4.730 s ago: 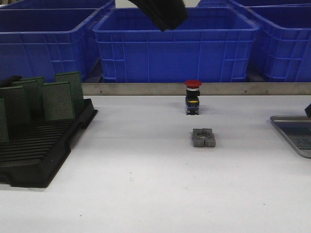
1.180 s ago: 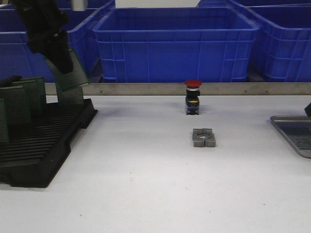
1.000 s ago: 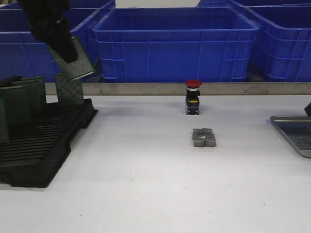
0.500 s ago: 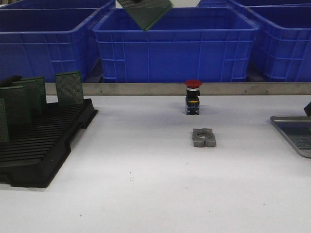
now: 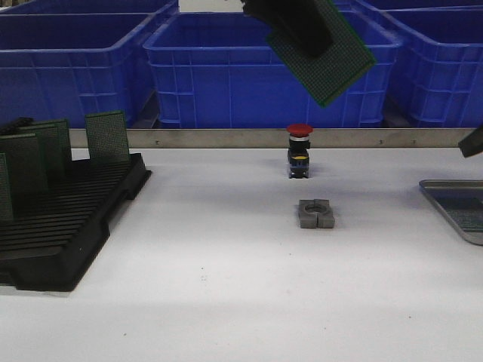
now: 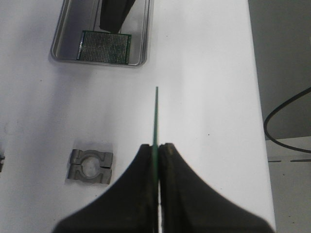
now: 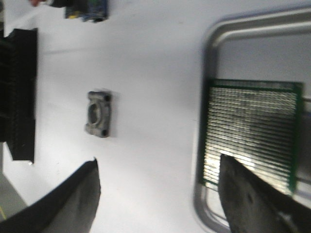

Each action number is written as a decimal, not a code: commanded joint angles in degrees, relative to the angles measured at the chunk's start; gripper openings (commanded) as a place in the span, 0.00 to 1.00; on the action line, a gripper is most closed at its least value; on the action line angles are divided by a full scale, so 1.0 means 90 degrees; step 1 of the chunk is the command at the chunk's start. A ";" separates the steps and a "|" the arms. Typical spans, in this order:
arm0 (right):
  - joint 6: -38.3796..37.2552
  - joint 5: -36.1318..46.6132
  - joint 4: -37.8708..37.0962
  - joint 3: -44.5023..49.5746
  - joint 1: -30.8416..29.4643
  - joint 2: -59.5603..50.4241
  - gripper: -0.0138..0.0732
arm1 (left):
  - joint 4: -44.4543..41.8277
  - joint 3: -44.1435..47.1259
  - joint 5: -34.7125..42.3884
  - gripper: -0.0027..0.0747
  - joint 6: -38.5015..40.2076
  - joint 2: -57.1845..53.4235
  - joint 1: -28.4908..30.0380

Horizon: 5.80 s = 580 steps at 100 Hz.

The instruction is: Place circuit board on tray

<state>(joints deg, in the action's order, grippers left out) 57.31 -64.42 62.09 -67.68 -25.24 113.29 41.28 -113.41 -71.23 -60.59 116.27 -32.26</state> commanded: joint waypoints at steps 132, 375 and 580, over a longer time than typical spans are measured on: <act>0.3286 -0.1165 0.0254 -0.0438 0.2205 -0.2681 0.77 | 0.0514 -0.0141 -0.0208 0.01 0.0121 -0.0305 -0.0038; -0.0993 -0.0422 -0.0869 -0.0452 -0.0020 -0.1913 0.08 | 0.0539 -0.0141 -0.0208 0.80 0.0121 -0.0305 -0.0038; -0.1223 0.1419 -0.1384 -0.0452 0.0190 -0.1465 0.72 | 0.0555 -0.0141 -0.0173 0.80 0.0150 -0.0305 -0.0012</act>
<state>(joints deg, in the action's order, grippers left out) 45.38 -55.08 47.71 -70.69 -24.66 104.99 42.60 -113.35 -70.71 -59.97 116.73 -32.26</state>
